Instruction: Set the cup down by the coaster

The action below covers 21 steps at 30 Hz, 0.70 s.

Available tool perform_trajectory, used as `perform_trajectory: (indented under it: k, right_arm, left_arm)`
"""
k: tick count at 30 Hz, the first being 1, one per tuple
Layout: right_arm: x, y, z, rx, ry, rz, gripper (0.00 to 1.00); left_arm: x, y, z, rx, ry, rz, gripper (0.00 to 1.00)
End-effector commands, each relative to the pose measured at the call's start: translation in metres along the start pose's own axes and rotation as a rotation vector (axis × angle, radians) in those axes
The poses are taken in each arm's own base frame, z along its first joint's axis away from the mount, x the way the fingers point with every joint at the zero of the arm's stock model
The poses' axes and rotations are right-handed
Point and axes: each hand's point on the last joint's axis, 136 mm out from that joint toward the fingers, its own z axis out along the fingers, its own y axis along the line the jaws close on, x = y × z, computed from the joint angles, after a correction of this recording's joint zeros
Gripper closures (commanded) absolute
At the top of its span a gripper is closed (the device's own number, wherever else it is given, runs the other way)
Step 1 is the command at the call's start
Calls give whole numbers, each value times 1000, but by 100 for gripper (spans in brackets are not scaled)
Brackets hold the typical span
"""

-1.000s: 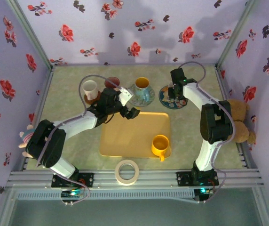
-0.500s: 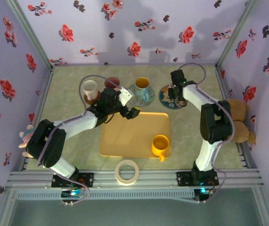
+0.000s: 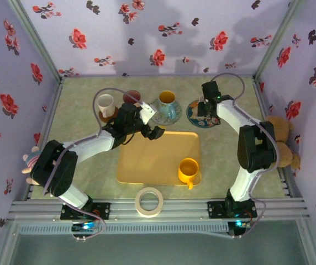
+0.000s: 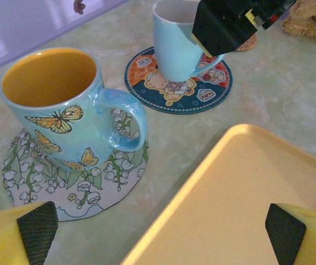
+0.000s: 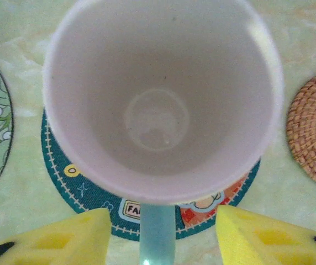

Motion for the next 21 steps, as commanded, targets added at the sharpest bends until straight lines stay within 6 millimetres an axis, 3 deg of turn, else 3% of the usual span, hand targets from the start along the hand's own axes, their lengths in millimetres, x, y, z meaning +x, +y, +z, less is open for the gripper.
perform_trajectory:
  k: [1,14,21]
  right_arm:
    - [1,-7,-19,10,-14,15,44]
    - [17,-14,-81,-39,-42,14,25]
    - [30,-16,-116,-65,-54,3,6]
  left_arm:
    - [-28,3,-6,6,-68,10,0]
    - [-49,-11,-38,37,-94,51,0]
    - [-55,-19,-57,52,-66,84,0]
